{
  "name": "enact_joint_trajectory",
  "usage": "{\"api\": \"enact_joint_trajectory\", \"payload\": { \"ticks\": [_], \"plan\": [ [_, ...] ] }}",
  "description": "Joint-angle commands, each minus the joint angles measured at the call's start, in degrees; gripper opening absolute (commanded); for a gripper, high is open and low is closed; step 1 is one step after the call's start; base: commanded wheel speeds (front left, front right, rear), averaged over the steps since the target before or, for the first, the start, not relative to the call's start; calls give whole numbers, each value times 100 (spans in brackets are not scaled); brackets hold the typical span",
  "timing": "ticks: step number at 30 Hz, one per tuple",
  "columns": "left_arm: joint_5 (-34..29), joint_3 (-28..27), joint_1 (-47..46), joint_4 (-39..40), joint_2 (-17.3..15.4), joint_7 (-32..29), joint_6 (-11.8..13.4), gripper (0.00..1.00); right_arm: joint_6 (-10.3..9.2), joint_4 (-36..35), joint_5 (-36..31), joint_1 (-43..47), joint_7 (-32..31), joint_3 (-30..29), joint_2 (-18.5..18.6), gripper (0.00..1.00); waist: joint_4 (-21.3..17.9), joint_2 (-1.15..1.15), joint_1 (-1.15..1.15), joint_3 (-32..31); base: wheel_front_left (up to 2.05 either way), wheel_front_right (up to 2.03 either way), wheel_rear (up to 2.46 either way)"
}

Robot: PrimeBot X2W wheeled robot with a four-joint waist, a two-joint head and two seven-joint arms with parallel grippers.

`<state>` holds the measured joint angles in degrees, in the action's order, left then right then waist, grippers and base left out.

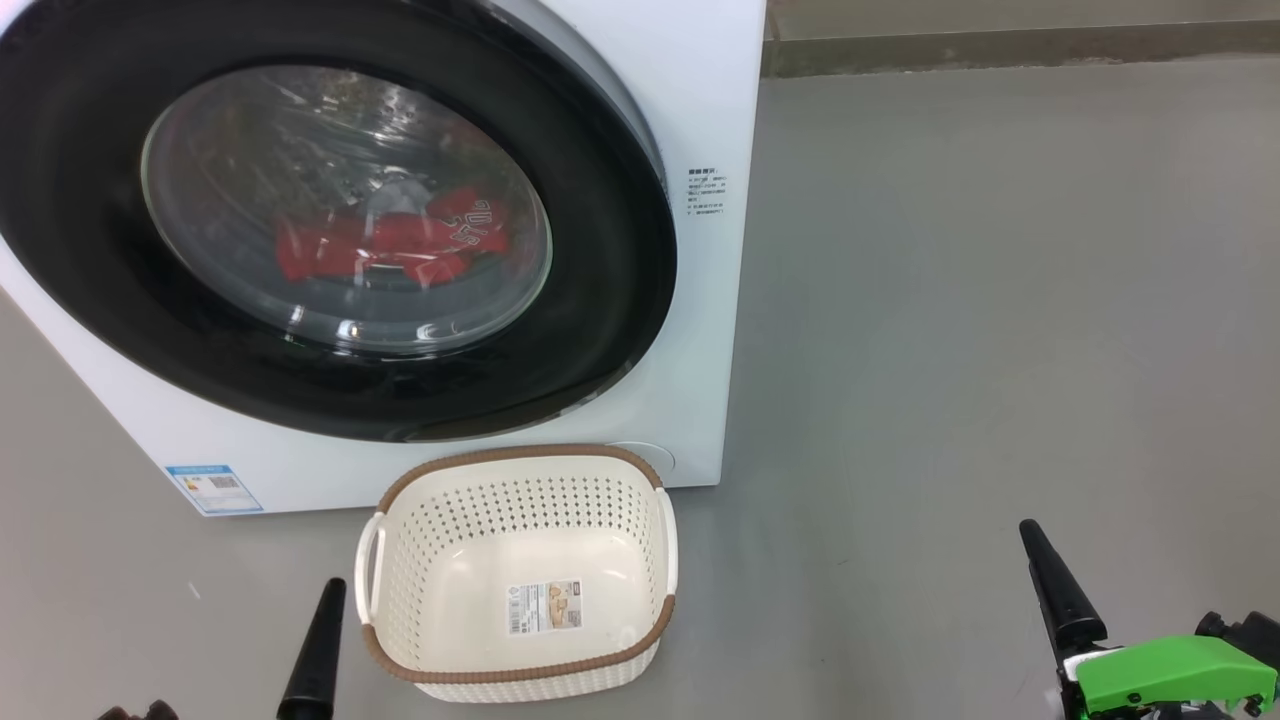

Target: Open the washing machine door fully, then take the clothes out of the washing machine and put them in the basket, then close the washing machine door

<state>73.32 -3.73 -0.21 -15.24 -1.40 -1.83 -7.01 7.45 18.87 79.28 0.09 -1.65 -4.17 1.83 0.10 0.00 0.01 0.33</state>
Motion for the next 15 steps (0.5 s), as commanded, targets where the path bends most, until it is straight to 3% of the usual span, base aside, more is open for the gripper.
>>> {"api": "enact_joint_trajectory", "payload": {
  "ticks": [1,15],
  "plan": [
    [-234,-80,-65,209,-69,66,-1,100,1,-168,-213,-92,65,62,95,100,0,0,-1,2,0,0,0],
    [-1402,3,32,391,-81,303,103,100,1,-189,-1393,-56,300,215,165,100,-9,0,-1,11,0,0,0]
  ]
}}
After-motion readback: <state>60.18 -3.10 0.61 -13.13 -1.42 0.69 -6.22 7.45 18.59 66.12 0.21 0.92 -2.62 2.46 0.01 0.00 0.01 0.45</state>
